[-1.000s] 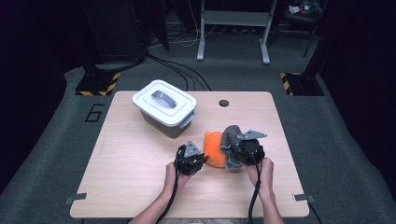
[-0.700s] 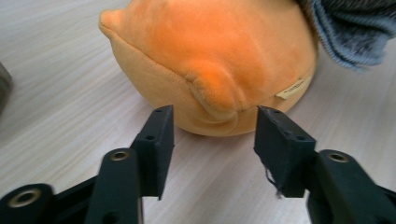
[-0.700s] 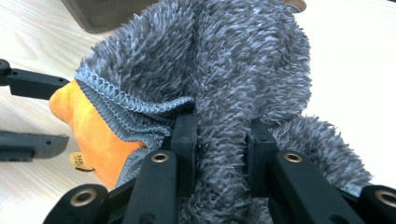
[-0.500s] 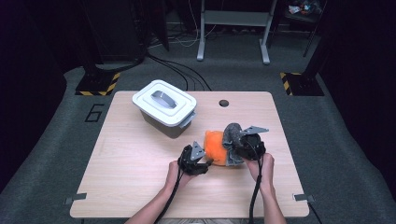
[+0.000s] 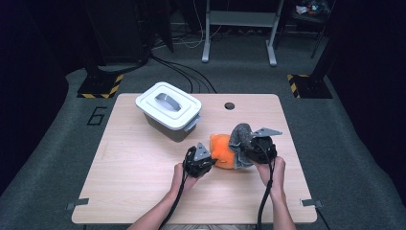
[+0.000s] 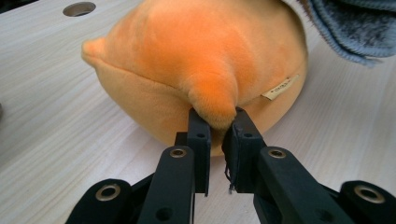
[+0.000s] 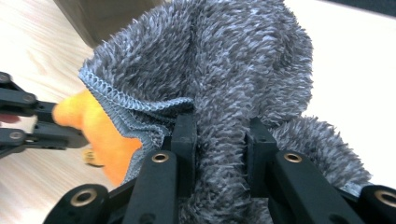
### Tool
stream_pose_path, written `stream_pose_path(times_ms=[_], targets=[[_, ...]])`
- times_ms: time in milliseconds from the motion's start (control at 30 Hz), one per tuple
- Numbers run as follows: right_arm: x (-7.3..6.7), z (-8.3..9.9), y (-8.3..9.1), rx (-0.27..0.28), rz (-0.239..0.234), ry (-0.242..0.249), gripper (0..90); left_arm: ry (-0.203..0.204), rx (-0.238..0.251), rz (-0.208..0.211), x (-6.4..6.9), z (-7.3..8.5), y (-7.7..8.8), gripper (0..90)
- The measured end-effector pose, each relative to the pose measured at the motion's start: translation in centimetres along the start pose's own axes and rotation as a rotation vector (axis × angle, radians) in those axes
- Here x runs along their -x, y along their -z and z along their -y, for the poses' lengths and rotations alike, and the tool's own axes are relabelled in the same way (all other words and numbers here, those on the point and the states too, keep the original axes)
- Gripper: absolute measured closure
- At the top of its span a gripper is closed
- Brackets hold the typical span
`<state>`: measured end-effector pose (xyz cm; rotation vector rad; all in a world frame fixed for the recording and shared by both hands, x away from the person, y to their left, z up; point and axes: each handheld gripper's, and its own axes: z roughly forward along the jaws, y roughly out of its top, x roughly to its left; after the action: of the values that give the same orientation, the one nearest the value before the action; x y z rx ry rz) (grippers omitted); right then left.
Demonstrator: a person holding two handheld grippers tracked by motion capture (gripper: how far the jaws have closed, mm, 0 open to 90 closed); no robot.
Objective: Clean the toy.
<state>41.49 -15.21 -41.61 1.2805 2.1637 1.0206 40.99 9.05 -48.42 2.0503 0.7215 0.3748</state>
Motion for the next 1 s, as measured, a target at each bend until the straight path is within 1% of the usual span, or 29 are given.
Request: stream_pose_path(times_ms=[33,100,167,233,267,300,333,367,433,467,500,533,600,633,767,800,833,933,967,1000], targets=[[-0.1,-0.2,0.3,0.006,-0.001,0.009,70.1,0.021,0.004,0.010,-0.1,-0.2,0.2,81.4],[-0.7,-1.0,1.0,0.020,-0.006,0.032,70.1,0.038,0.007,0.035,-0.1,-0.6,0.5,81.6],[-1.6,-1.7,1.4,0.024,-0.016,0.055,70.1,0.030,0.012,0.042,0.0,-0.9,0.8,81.8],[-2.3,-2.3,1.4,0.020,-0.027,0.081,70.1,0.039,0.013,0.060,0.1,-1.0,0.8,81.9],[-2.8,-2.6,1.2,0.017,-0.035,0.097,70.1,0.031,0.012,0.064,0.1,-1.0,0.8,82.0],[-3.4,-2.9,0.9,0.009,-0.041,0.097,70.0,0.032,0.008,0.071,0.2,-1.0,0.8,82.1],[-3.7,-3.1,0.6,-0.001,-0.048,0.125,70.0,0.033,0.011,0.078,0.1,-0.9,0.7,82.2],[-4.3,-3.3,0.1,-0.013,-0.054,0.126,70.1,0.032,0.013,0.078,0.1,-0.9,0.7,82.3],[-4.8,-3.4,-0.9,-0.035,-0.061,0.146,70.0,0.036,0.016,0.080,0.1,-0.9,0.7,82.4],[-5.0,-3.3,-1.4,-0.051,-0.061,0.148,70.1,0.036,0.010,0.081,0.0,-0.9,0.7,82.4],[-5.2,-3.3,-1.9,-0.068,-0.057,0.153,70.1,0.035,0.008,0.071,0.0,-0.9,0.6,82.5],[-5.3,-3.2,-2.4,-0.074,-0.048,0.171,70.2,0.037,0.001,0.065,0.0,-0.7,0.6,82.6],[-5.4,-3.1,-3.0,-0.081,-0.045,0.172,70.4,0.042,0.000,0.067,-0.3,-0.5,0.5,82.8],[-5.5,-3.1,-3.0,-0.084,-0.045,0.160,70.4,0.047,0.000,0.063,-0.4,-0.4,0.6,82.8],[-5.3,-3.0,-2.9,-0.083,-0.044,0.176,70.5,0.044,0.003,0.057,-0.3,-0.4,0.6,82.8],[-5.3,-3.0,-2.9,-0.084,-0.035,0.165,70.5,0.045,0.002,0.052,-0.3,-0.4,0.5,82.8],[-5.0,-2.9,-2.8,-0.086,-0.030,0.169,70.5,0.051,0.002,0.052,-0.4,-0.3,0.5,82.8],[-4.4,-2.6,-2.6,-0.084,-0.013,0.144,70.5,0.054,0.004,0.044,-0.5,-0.2,0.5,82.8],[-4.1,-2.6,-2.6,-0.079,-0.014,0.147,70.5,0.059,0.002,0.045,-0.6,-0.2,0.5,82.8],[-3.8,-2.4,-2.6,-0.082,-0.007,0.130,70.5,0.059,0.001,0.048,-0.7,-0.1,0.5,82.7]])
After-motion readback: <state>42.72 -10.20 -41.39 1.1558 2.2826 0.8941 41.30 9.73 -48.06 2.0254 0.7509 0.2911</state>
